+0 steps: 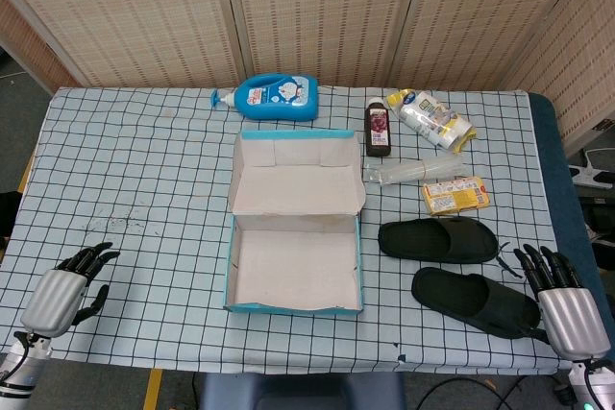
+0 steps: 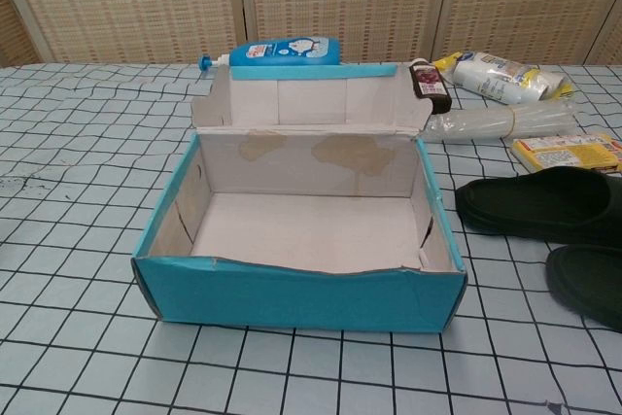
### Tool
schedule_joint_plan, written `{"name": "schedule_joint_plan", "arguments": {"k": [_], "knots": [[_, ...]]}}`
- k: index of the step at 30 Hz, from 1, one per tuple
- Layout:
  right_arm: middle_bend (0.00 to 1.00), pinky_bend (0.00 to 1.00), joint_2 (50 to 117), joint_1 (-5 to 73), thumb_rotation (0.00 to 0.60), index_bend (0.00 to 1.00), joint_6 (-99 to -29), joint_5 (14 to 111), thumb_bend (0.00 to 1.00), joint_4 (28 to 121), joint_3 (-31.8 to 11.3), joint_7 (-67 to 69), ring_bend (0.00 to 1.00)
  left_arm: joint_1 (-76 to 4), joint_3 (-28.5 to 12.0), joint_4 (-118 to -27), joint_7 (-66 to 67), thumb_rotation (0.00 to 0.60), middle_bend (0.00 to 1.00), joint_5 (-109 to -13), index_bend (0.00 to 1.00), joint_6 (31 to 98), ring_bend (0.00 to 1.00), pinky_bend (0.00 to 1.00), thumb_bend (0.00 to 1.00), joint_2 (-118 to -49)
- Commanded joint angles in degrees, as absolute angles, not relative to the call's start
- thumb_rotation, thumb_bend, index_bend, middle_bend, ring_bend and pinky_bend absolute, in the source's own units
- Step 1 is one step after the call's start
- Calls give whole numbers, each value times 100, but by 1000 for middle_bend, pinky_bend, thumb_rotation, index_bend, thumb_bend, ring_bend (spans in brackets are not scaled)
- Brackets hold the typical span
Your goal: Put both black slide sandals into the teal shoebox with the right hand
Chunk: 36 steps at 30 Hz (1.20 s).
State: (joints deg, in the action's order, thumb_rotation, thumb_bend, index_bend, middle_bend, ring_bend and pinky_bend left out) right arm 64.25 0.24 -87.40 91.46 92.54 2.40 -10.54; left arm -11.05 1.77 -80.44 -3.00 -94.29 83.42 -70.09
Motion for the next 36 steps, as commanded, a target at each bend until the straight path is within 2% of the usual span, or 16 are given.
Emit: {"name": "schedule_joint_plan", "arguments": {"k": [1, 7, 13, 17, 28, 36], "knots": [[34, 87, 6442, 33, 600, 0, -8690, 9151, 0, 9317, 239, -1226, 0, -1113, 180, -8028, -316, 600, 124, -9425, 210, 8324, 188, 396, 501, -7011], [34, 95, 6296, 29, 600, 0, -8558, 9243, 0, 9497, 370, -1123, 0, -1097, 195, -8058, -326, 600, 124, -9453, 212, 8364, 188, 396, 500, -6992], [35, 133, 5543, 150, 600, 0, -7863, 9066, 0, 10215, 706, -606, 0, -1131, 164, -8003, -429, 600, 124, -9385, 219, 8291, 188, 396, 501, -7015], [35, 134, 5328, 110, 600, 0, -7644, 8858, 0, 10429, 832, -756, 0, -1127, 187, -8007, -423, 600, 124, -9435, 223, 8319, 191, 396, 501, -6997], [35, 134, 5934, 237, 600, 0, -7272, 8057, 0, 9931, 491, -1209, 0, -1119, 200, -8025, -488, 600, 124, -9491, 226, 8387, 191, 396, 500, -6981], [35, 134, 6254, 487, 600, 0, -6754, 7646, 0, 9650, 349, -1252, 0, -1114, 211, -8033, -490, 600, 124, -9512, 227, 8405, 191, 396, 501, -6975]]}}
